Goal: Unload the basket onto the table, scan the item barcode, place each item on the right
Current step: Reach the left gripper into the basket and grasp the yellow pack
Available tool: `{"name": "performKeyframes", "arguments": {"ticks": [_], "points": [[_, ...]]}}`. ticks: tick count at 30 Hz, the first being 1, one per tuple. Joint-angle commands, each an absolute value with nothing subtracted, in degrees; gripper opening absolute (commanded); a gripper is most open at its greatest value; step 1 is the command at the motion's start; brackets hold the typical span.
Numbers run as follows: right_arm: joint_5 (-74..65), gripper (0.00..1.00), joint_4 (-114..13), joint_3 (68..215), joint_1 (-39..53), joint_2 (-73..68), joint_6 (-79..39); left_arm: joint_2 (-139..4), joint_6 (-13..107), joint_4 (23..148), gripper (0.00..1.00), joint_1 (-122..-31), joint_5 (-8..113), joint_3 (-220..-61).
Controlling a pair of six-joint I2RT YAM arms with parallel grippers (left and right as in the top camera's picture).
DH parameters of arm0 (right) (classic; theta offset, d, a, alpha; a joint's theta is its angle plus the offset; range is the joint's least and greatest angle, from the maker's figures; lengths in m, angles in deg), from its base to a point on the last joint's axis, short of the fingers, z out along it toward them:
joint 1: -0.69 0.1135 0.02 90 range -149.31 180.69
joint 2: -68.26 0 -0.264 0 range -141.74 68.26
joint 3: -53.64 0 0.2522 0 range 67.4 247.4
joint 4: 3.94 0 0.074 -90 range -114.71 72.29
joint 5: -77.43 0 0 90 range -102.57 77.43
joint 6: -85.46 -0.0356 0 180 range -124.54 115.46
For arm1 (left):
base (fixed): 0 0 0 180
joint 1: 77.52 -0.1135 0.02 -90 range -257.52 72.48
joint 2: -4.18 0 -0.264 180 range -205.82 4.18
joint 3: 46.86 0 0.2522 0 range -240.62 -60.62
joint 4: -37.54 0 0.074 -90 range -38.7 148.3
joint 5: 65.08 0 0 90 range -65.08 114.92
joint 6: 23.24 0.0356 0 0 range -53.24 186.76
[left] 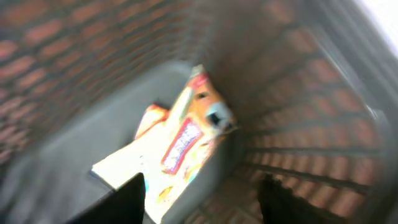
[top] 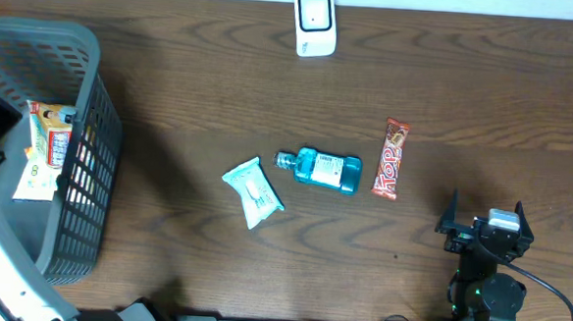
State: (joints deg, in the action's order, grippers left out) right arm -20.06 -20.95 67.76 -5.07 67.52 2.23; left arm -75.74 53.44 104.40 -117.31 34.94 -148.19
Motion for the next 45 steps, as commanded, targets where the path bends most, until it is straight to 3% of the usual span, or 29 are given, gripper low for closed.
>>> {"name": "performKeyframes", "arguments": {"ticks": [1, 14, 26, 28, 32, 37, 45], "points": [[-20.4, 0.99, -21.2, 67.7, -4.8, 67.6, 2.8, -80.0, 47.9, 105.7, 0.63, -117.5, 25.5, -144.4], [-20.4, 0.99, -21.2, 67.7, -4.8, 67.6, 2.8, -99.6, 45.2, 105.1, 0.62, -117.5, 25.7, -140.2], [-20.4, 0.99, -21.2, 67.7, -4.8, 67.6, 2.8, -98.3, 47.5, 101.2, 0.61, -117.5, 25.7, -141.1], [-20.4, 0.99, -21.2, 67.7, -4.8, 67.6, 2.8, -96.4, 50.0, 99.4, 0.65, -117.5, 25.7, -141.5], [-20.4, 0.99, -21.2, 67.7, -4.8, 67.6, 2.8, -93.5, 55.9, 94.7, 0.85, -117.5, 25.7, -141.5], [-20.4, 0.99, -21.2, 67.7, -4.8, 67.6, 2.8, -95.6, 59.7, 92.9, 0.96, -117.5, 25.7, -141.3], [-20.4, 0.99, -21.2, 67.7, -4.8, 67.6, 2.8, -102.6, 63.8, 93.9, 0.96, -117.6, 26.0, -141.3]]}}
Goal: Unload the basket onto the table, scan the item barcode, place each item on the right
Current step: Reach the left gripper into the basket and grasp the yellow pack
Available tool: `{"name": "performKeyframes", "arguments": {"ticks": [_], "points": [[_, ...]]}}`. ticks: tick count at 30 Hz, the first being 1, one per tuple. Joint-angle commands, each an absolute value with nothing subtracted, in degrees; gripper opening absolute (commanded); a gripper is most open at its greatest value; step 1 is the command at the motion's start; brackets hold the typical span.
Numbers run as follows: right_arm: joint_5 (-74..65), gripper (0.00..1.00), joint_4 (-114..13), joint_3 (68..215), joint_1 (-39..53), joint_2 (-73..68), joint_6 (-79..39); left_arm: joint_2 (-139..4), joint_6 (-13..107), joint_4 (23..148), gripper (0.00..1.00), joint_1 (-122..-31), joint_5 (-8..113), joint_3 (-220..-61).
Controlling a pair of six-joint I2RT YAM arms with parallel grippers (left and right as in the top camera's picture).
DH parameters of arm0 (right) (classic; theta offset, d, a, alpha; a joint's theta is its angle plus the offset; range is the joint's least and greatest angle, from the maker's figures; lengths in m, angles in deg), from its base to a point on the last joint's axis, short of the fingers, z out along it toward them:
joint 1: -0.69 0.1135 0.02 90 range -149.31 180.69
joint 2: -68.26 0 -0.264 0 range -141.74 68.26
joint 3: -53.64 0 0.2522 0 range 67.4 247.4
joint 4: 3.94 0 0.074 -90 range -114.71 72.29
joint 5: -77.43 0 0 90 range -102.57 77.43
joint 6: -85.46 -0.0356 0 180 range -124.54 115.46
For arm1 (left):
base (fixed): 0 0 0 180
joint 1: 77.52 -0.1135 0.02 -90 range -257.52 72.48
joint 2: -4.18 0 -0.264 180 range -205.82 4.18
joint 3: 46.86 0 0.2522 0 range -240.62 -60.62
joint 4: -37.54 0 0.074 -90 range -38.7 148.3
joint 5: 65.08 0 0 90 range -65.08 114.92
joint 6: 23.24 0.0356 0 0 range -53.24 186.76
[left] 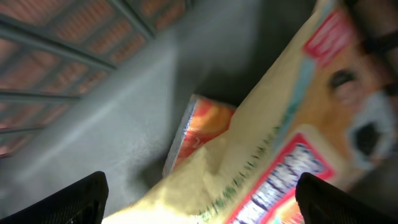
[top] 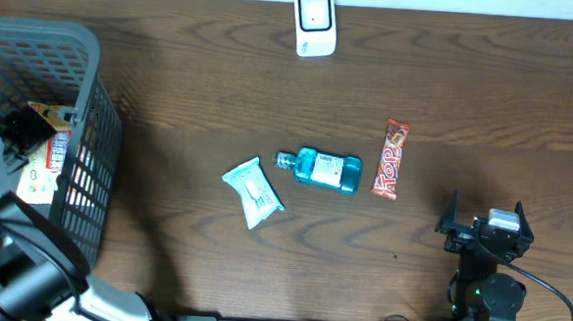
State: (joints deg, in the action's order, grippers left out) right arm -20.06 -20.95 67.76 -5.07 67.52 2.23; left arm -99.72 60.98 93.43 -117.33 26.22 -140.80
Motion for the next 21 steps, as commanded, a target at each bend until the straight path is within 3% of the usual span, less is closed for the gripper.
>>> {"name": "performKeyframes", "arguments": {"ticks": [1, 10, 17, 21], "points": [[-20.4, 0.99, -21.2, 67.7, -4.8, 67.6, 2.8, -103.2, 63.8, 93.9, 0.96, -117.6, 26.3, -141.3], [-20.4, 0.99, -21.2, 67.7, -4.8, 67.6, 2.8, -106.7, 70.0, 94.3, 0.93, -117.8, 36.4, -141.3], [-20.4, 0.99, -21.2, 67.7, -4.8, 67.6, 2.8, -106.6, 75.2, 94.9, 0.38, -117.7, 46.7, -141.3], [-20.4, 0.99, -21.2, 67.7, -4.8, 67.6, 2.8, -106.6, 75.3, 95.1, 0.19, -117.7, 49.2, -141.3]]}}
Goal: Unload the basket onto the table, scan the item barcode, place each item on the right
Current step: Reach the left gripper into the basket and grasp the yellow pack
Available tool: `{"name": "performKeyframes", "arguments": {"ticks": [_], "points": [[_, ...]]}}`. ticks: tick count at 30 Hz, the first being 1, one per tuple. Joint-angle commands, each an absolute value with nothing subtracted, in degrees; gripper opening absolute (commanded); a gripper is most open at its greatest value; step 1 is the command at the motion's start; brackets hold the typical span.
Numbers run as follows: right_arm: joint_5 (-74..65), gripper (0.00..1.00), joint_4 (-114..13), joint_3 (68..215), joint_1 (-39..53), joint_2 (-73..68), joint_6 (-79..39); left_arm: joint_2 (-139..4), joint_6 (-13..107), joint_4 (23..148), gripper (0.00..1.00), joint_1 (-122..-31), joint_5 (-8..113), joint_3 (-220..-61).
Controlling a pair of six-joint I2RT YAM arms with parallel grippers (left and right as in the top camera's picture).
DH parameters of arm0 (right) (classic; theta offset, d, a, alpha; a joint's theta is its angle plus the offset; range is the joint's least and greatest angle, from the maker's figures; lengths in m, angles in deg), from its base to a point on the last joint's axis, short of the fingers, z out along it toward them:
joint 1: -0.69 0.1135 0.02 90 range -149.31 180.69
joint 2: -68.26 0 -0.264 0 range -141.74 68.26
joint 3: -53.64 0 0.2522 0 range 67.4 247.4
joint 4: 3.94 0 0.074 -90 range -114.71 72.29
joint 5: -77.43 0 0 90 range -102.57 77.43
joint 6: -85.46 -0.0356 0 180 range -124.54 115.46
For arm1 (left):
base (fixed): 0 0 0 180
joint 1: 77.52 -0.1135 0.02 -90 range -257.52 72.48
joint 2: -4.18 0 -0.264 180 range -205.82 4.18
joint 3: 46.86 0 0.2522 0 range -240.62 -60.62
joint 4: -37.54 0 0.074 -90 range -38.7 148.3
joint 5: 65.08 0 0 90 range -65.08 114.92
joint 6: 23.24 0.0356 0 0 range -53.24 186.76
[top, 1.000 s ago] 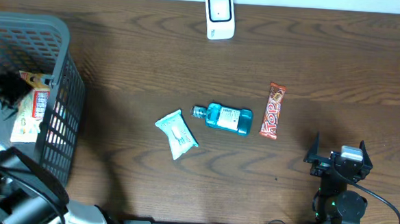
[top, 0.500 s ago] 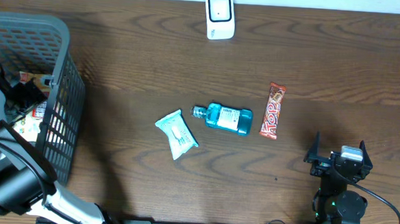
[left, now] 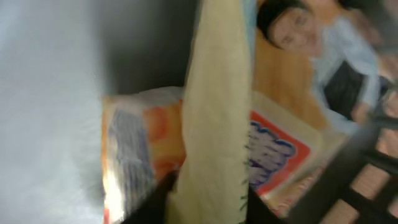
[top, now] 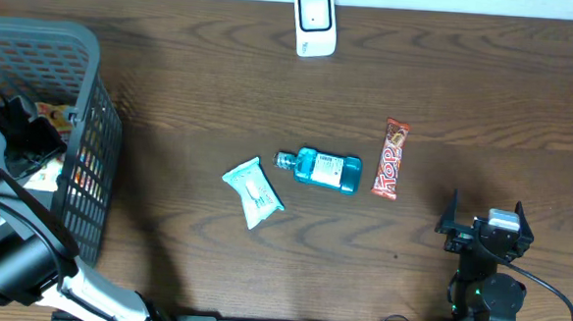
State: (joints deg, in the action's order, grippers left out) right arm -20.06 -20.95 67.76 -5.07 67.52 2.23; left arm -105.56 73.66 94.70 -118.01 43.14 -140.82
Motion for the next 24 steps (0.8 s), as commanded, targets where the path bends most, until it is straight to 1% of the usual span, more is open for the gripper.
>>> {"name": "performKeyframes", "arguments": {"ticks": [1, 2, 3, 10, 14, 16, 20, 24], "points": [[-20.4, 0.99, -21.2, 67.7, -4.8, 67.6, 2.8, -106.6, 75.3, 95.2, 0.14, -117.7, 49.6, -141.3], [-20.4, 0.99, -21.2, 67.7, -4.8, 67.6, 2.8, -106.6, 75.3, 95.4, 0.09, -117.7, 50.0, -141.3], [-20.4, 0.99, -21.2, 67.7, -4.8, 67.6, 2.8, -106.6, 75.3, 95.4, 0.08, -117.7, 50.0, -141.3], [-20.4, 0.99, -21.2, 67.7, -4.8, 67.6, 2.8, -103.9, 74.2, 95.6, 0.07, -117.8, 51.3, -142.4], [-20.4, 0.99, -21.2, 67.7, -4.8, 67.6, 2.8, -99.5, 68.3, 95.0, 0.07, -118.4, 50.1, -144.4], [-20.4, 0.99, -21.2, 67.7, -4.8, 67.6, 2.8, -96.4, 63.0, 94.2, 0.07, -119.0, 46.9, -145.0], [-20.4, 0.99, -21.2, 67.7, -4.8, 67.6, 2.8, -87.9, 51.8, 93.9, 0.07, -119.8, 35.4, -145.0], [-20.4, 0.99, -21.2, 67.7, -4.8, 67.6, 2.8, -81.3, 46.2, 95.6, 0.07, -119.8, 26.4, -145.0]]}}
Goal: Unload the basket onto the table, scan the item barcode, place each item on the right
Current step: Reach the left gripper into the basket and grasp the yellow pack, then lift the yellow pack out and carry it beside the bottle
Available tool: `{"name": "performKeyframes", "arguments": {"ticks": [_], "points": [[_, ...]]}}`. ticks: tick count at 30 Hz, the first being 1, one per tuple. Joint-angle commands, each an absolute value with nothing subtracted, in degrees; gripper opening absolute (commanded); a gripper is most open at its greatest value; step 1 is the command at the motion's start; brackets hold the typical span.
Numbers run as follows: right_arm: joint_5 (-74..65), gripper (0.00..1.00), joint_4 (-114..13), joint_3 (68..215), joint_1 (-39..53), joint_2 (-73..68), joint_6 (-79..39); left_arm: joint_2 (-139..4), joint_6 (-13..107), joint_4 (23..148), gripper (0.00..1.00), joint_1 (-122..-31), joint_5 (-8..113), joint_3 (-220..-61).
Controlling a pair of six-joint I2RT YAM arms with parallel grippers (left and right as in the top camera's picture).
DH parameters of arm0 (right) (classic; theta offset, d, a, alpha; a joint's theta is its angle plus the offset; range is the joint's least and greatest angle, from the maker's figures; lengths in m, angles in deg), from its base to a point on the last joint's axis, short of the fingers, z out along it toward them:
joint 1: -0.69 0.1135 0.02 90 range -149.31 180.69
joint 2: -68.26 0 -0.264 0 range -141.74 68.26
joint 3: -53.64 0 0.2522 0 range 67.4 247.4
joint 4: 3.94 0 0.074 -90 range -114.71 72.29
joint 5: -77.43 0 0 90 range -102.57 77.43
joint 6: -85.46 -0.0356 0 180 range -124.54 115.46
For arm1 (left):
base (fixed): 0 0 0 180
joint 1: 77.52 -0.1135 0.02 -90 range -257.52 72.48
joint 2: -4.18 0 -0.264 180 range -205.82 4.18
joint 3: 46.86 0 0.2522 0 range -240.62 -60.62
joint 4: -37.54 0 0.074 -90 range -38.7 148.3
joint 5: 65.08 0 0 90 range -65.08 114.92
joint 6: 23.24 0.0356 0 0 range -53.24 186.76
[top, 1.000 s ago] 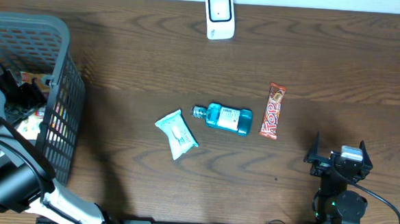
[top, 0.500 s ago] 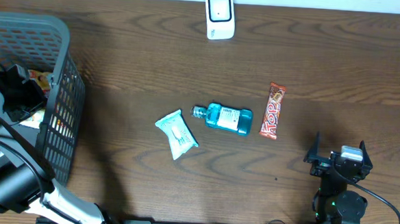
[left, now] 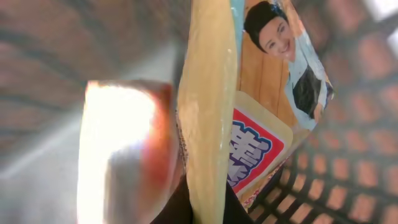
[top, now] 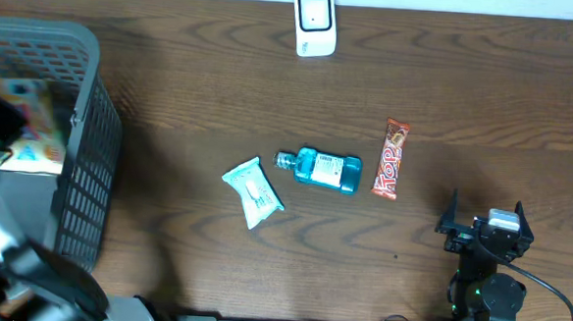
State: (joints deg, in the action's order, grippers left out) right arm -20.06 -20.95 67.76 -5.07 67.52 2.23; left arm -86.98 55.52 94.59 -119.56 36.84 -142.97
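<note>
In the left wrist view my left gripper is shut on the edge of a cream and orange snack packet printed with a smiling person. From overhead the packet hangs blurred inside the grey basket, with the left arm under it. A second, orange packet shows blurred beside it. The white barcode scanner stands at the table's far edge. My right gripper rests open at the near right, holding nothing.
On the table's middle lie a blue bottle, a pale blue wipes packet and a red candy bar. The basket's mesh walls stand close around the left gripper.
The snack packet sits higher and larger in the overhead view, and the basket floor lies farther off in the wrist view. The right arm has not moved.
My left gripper hung open above the packets in the basket. Then it was open close over the cream packet. Then its jaws stood on either side of the packet's edge. Now it holds the packet raised inside the basket.
</note>
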Motion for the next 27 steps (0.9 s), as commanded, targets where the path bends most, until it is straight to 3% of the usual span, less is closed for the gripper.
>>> {"name": "performKeyframes", "arguments": {"ticks": [1, 11, 20, 24, 27], "points": [[-20.4, 0.99, -21.2, 67.7, -4.8, 67.6, 2.8, -80.1, 44.9, 96.2, 0.07, -119.8, 24.8, -145.0], [-20.4, 0.99, -21.2, 67.7, -4.8, 67.6, 2.8, -76.7, 34.5, 104.4, 0.07, -119.8, 19.3, -145.0], [-20.4, 0.99, -21.2, 67.7, -4.8, 67.6, 2.8, -70.3, 34.5, 100.8, 0.07, -119.8, 20.3, -145.0], [-20.4, 0.99, -21.2, 67.7, -4.8, 67.6, 2.8, -63.7, 34.6, 97.6, 0.07, -119.8, 29.7, -145.0], [-20.4, 0.99, -21.2, 67.7, -4.8, 67.6, 2.8, -58.7, 35.2, 93.6, 0.07, -119.4, 44.4, -145.0]]}}
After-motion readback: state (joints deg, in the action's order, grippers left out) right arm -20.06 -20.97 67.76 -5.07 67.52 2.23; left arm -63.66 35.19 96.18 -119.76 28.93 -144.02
